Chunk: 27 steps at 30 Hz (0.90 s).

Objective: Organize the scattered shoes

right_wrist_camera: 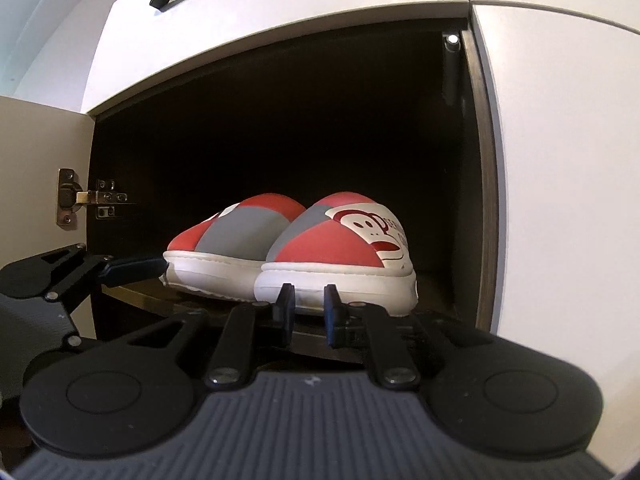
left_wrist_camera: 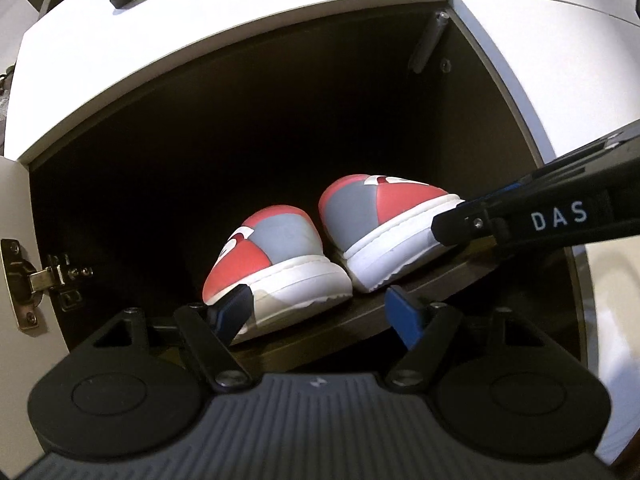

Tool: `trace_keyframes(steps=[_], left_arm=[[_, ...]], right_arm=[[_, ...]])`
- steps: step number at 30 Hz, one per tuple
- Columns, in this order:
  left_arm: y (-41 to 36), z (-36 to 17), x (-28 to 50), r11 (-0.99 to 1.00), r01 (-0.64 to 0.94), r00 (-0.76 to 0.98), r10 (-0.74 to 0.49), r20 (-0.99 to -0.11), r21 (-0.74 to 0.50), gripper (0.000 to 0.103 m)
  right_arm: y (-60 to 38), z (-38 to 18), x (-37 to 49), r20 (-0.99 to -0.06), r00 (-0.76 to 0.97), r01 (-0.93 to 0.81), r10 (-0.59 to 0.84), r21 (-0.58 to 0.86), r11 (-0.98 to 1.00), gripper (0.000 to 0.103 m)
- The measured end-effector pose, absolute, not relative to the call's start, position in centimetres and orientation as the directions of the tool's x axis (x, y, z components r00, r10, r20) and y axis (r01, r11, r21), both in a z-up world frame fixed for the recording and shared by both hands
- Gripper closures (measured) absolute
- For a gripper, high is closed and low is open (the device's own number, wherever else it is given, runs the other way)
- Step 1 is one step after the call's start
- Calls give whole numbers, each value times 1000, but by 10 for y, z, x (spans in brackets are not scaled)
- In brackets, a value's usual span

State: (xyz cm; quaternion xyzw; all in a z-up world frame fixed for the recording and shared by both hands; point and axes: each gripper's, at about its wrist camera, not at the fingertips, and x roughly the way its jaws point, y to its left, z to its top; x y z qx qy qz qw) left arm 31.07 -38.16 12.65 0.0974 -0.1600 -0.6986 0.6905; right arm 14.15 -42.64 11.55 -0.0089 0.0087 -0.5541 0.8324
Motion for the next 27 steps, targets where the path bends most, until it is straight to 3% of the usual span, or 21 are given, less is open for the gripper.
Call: trace_keyframes(steps=[4,7,11,15,21,27], left_arm=[[-362,121,316,5,953,-31,-993,112,304,29],[-327,84,321,-29,962,-57,-994,95,273,25],[-327,38,316,-51,946,-43,-999,-30,319,26],[-358,-1,323,-82,956,-33,-983,-178,280,30],[-386,-18,328,-119,933,-33,-968,-250,339,33],[-403,-25,329,-125,922,-26,-964,-264,365,33]], right_arm=[[-418,109,132,5,399,917,-917,9,399,91],[-394,87,126,9,409,912,-912,-26,409,87],[-392,26,142,-148,416,897,-897,-96,432,87],[-419,-36,158,-298,383,896,-874,-109,430,88],[-434,-37,163,-245,430,890,-869,-47,454,88],[-450,-35,177,-269,433,890,-860,-22,455,88]])
